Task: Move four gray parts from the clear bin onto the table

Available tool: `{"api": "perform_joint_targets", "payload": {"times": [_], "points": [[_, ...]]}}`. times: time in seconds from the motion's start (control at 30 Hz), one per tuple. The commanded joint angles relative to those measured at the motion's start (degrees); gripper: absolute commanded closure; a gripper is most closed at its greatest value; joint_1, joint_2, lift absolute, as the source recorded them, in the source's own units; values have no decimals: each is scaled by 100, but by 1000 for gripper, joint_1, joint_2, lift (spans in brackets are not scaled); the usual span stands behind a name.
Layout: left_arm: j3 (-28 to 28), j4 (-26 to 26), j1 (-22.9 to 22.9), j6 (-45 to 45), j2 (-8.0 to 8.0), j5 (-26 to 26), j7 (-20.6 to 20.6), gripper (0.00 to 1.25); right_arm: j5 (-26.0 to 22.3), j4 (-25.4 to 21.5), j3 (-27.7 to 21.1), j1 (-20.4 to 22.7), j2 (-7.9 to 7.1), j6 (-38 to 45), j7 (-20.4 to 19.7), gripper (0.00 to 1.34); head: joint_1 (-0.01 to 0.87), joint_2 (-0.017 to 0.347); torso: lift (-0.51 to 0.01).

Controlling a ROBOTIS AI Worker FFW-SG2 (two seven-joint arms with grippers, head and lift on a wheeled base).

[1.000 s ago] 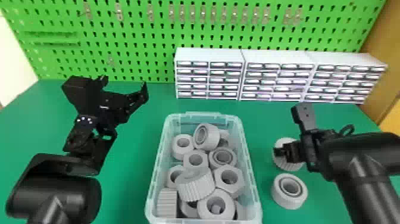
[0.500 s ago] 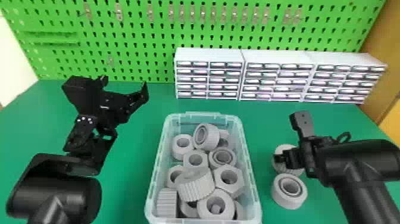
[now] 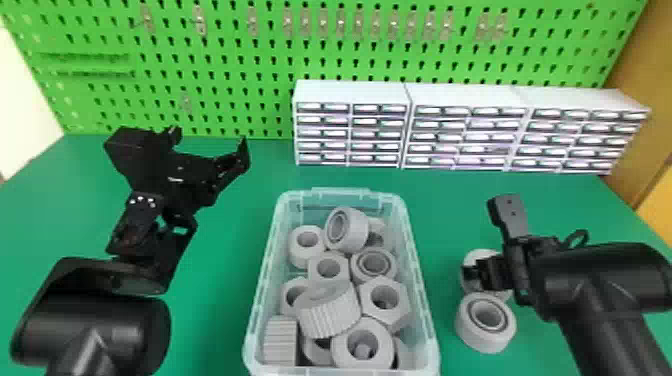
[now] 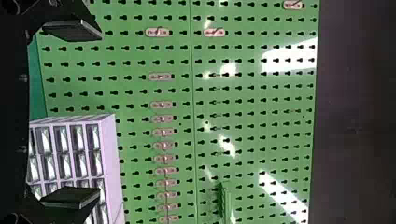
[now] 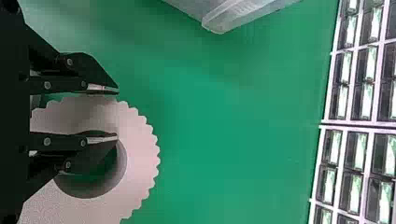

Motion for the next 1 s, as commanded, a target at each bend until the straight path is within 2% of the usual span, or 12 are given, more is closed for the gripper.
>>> {"api": "perform_joint_targets", "payload": {"times": [0.0, 0.27, 0.47, 0.67, 0.87, 0.97], "points": [[1, 0, -9, -2, 0, 0, 0, 113, 75, 23, -19, 10, 7, -33, 1, 972, 678, 34, -50], [-8, 0, -9, -2, 0, 0, 0, 113, 189, 23, -71, 10, 42, -60, -7, 937, 678, 34, -50], [-8, 0, -9, 7, 0, 0, 0, 113, 268, 23, -63, 10, 60, -86, 1, 710, 678, 34, -50], [-8, 0, -9, -2, 0, 0, 0, 113, 268, 23, -54, 10, 78, -104, 1, 611, 678, 34, -50], [1, 0, 0, -2, 0, 0, 0, 113, 268, -3, -36, -7, 86, -112, 1, 604, 678, 34, -50], [1, 0, 0, -2, 0, 0, 0, 113, 268, -197, -10, 1, 86, -112, 1, 582, 678, 34, -50]]}}
